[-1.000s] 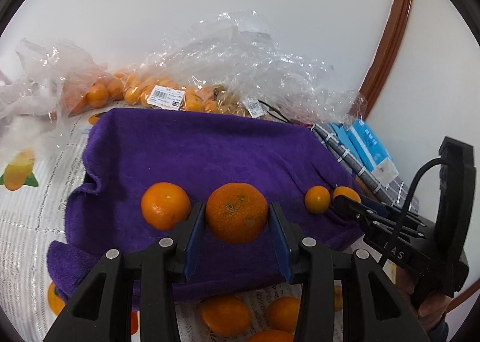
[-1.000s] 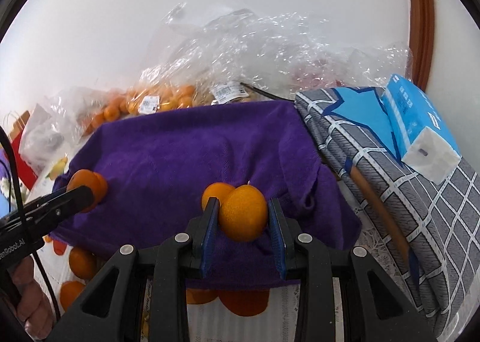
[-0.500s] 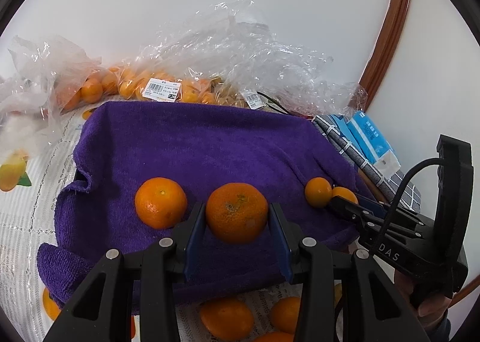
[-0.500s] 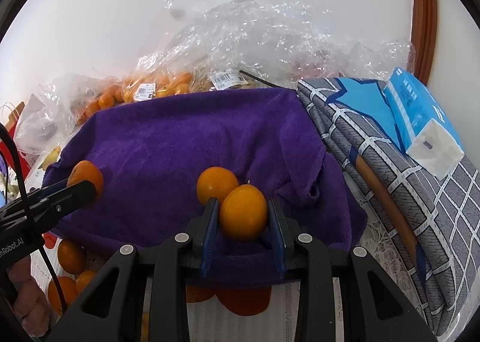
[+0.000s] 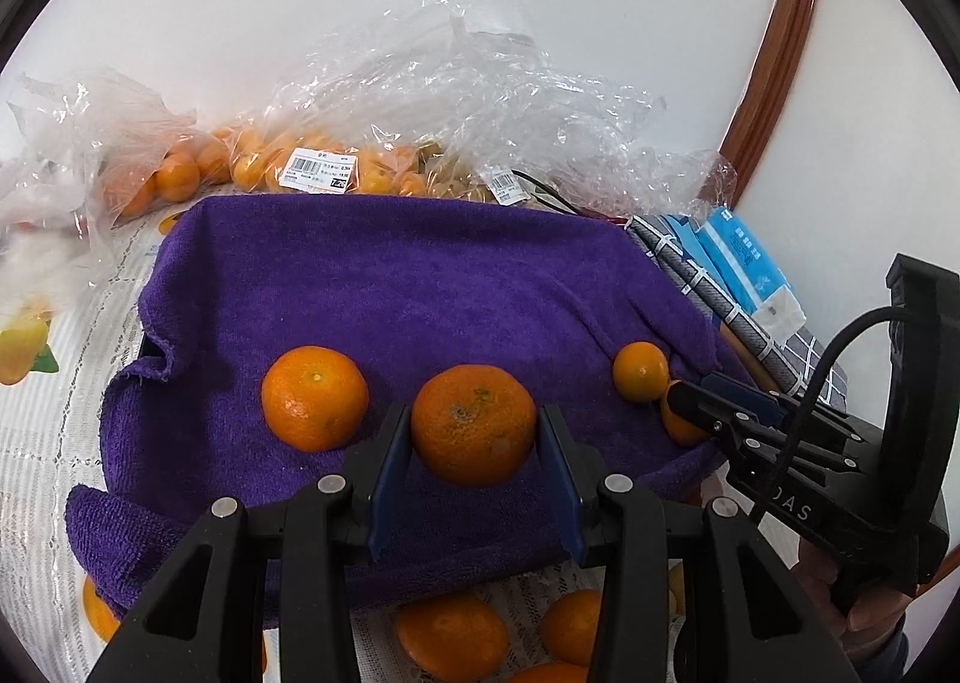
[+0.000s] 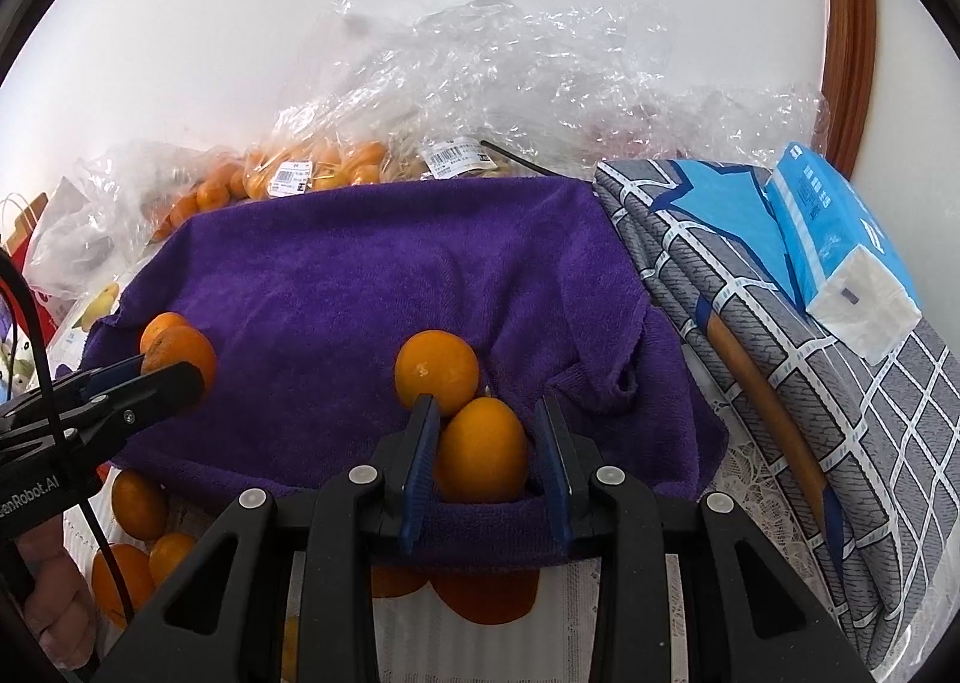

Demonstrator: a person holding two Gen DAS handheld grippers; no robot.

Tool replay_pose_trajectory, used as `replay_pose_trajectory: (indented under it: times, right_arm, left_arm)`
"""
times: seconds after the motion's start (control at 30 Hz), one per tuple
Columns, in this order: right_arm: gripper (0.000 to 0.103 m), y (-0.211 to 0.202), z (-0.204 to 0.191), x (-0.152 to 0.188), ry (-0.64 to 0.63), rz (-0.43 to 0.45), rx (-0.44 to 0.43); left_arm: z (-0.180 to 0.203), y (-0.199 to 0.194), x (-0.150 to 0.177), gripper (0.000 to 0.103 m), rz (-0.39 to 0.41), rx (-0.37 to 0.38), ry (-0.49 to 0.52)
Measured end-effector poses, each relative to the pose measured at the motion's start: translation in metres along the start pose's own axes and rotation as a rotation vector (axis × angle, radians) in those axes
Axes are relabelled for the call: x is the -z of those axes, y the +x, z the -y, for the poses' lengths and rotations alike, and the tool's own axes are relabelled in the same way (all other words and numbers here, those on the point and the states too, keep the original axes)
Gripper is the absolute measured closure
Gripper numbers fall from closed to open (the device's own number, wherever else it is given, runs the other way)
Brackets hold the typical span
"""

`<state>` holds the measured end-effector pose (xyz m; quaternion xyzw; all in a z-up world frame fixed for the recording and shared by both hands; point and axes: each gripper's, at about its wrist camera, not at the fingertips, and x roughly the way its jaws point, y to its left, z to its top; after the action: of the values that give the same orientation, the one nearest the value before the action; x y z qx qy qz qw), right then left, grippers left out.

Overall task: Organize fruits
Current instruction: 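Lower both held oranges toward the towel beside the placed oranges, then open the left gripper on the towel while the right gripper releases its orange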

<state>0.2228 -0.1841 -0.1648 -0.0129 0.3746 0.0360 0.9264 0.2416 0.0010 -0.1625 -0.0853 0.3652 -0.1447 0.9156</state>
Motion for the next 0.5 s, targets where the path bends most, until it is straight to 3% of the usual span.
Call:
replay_pose_trajectory:
  times: [0.1, 0.27, 0.5]
  right_arm:
    - [0.069, -0.001, 0.0, 0.0, 0.001, -0.002, 0.001]
    - [0.053, -0.008, 0.0, -0.001, 0.006, 0.015, -0.012]
    - [0.05, -0.017, -0.003, -0.003, -0.001, 0.041, 0.005]
  left_arm:
    - [0.002, -0.001, 0.0, 0.063, 0.004, 0.001, 0.008]
    - [0.005, -0.004, -0.001, 0.06, 0.02, 0.001, 0.021]
    - [0.007, -0.01, -0.001, 0.056, 0.056, -0.005, 0.029]
